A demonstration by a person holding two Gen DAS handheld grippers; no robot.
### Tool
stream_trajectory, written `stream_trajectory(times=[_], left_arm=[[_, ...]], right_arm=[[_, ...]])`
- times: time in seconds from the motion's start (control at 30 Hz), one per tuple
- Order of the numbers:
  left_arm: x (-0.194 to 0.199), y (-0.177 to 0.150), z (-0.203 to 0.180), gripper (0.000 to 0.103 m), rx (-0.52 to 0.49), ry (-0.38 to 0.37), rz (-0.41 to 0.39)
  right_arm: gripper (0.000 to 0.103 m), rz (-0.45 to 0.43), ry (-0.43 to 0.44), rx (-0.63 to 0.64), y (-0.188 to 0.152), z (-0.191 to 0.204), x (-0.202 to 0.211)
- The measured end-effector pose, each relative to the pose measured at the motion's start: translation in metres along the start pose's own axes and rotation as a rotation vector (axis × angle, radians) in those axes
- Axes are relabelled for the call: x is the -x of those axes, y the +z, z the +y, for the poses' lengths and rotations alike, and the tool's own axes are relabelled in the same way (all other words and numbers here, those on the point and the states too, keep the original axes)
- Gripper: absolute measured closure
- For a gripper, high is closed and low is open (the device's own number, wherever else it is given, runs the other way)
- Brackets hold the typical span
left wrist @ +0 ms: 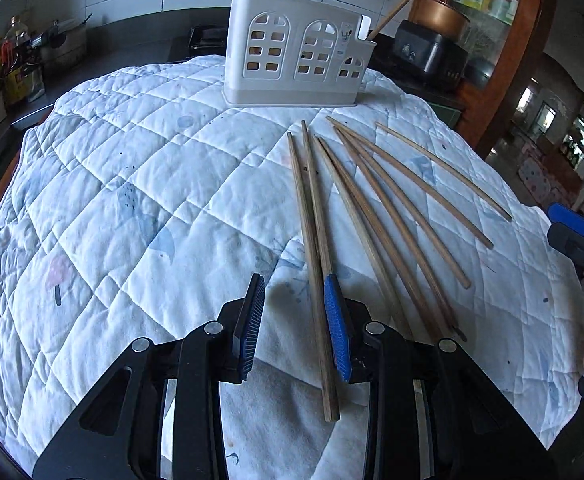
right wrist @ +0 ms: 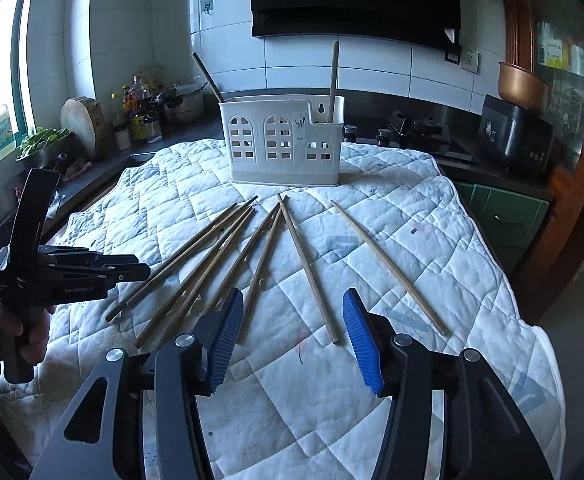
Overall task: Organize utensils
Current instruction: 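Close the left tool on another chopstick while the right tool grasps one too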
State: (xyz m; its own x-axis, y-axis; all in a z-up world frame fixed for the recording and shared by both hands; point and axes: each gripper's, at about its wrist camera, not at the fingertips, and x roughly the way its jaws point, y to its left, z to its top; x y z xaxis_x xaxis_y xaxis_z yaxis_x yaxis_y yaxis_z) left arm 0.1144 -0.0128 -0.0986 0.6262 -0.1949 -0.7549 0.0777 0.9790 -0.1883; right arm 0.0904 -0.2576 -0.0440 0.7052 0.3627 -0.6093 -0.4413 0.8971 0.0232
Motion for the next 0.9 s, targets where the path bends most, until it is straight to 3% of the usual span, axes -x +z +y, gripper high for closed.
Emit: stream_trajectory(times=[0.43, 0.5, 0.63, 0.8, 0.9], left_arm=[[-0.003, -0.005, -0.01, 0.072, -0.024, 0.059, 0.006], [-0.003, -0.007, -0.01, 0.08, -0.009, 0.047, 0.016], [-0.002, -0.014, -0.018, 0.084, -0.049, 0.094, -0.004], [-0.003, -0.012, -0.017, 0.087, -0.038, 0.089, -0.003], [-0.006, -0.009, -0.019, 0.088, -0.04, 0.099, 0.0]], right_arm=[[0.052, 0.019, 0.007, -0.005, -0.004, 0.0, -0.006], [0.052, 0.023, 0.006, -0.004, -0.005, 0.0, -0.008], [0.052, 0.043, 0.014, -0.017, -0.005, -0.006, -0.014], [0.059, 0.097, 0.015, -0.042, -0.008, -0.017, -0.037], [0.07, 0.154, 0.018, -0.053, -0.011, -0.023, -0.057]])
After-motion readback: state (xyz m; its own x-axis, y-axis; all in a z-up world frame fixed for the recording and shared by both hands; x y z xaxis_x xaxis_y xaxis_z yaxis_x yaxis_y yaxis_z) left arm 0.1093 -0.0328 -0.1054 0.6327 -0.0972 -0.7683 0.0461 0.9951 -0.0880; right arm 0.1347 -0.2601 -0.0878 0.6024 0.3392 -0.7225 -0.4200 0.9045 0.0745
